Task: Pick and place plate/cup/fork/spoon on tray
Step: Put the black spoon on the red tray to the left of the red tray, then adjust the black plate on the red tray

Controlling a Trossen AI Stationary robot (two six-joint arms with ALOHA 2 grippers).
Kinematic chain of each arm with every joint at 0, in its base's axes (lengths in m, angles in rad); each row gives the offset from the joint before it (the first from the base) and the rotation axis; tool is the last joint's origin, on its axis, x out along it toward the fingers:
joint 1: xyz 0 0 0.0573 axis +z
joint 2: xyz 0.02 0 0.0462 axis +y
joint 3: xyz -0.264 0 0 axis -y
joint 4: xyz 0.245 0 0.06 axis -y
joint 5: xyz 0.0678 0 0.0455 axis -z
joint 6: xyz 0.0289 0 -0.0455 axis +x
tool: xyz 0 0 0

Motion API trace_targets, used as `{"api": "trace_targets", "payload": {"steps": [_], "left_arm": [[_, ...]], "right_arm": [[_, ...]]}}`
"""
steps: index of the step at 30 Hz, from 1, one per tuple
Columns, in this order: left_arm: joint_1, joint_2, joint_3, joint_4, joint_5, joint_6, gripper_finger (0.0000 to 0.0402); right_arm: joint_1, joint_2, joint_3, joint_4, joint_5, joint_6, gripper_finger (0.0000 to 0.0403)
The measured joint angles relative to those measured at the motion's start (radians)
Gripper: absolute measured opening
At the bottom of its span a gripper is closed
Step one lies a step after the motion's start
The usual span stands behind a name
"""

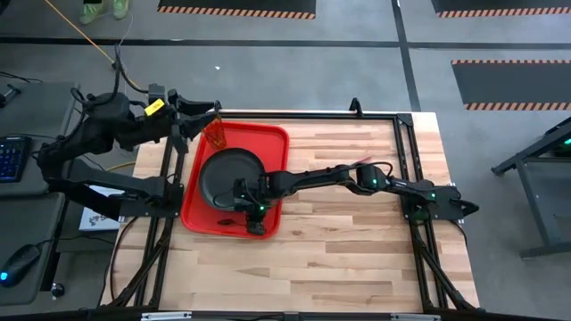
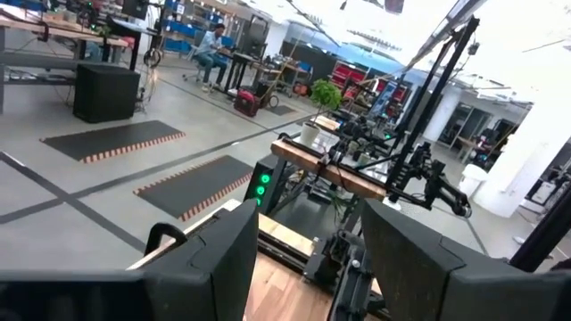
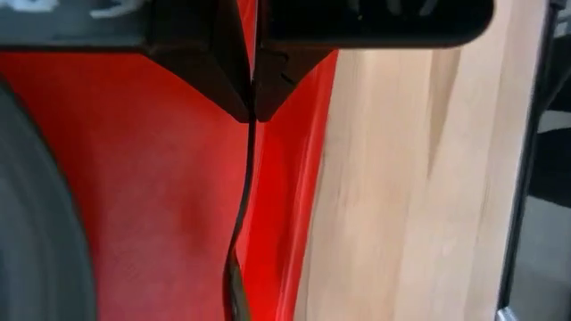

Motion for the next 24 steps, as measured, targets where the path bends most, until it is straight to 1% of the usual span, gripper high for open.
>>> {"api": "trace_targets", "payload": {"steps": [4,8,11,15,20,24], "left_arm": [[0.0,0.012,0.0,0.002,0.0,-0.023,0.0188],[0.0,0.019,0.0,0.001,0.0,-0.027,0.0188],[0.0,0.019,0.0,0.002,0.0,-0.027,0.0188],[0.0,0.019,0.0,0.002,0.0,-0.027,0.0188],[0.0,0.019,0.0,0.002,0.0,-0.027,0.0188],[0.0,0.019,0.0,0.001,0.0,-0.027,0.0188]], "right_arm": [[0.002,0.0,0.0,0.003,0.02,-0.052,0.0],[0.002,0.0,-0.001,0.008,0.05,-0.062,0.0],[0.001,0.0,-0.001,0.008,0.077,-0.068,0.0009],[0.0,0.0,-0.002,0.008,0.133,-0.061,0.0039],[-0.002,0.0,-0.002,0.008,0.133,-0.06,0.0084],[-0.003,0.0,0.009,-0.011,0.133,-0.059,0.0108]]}}
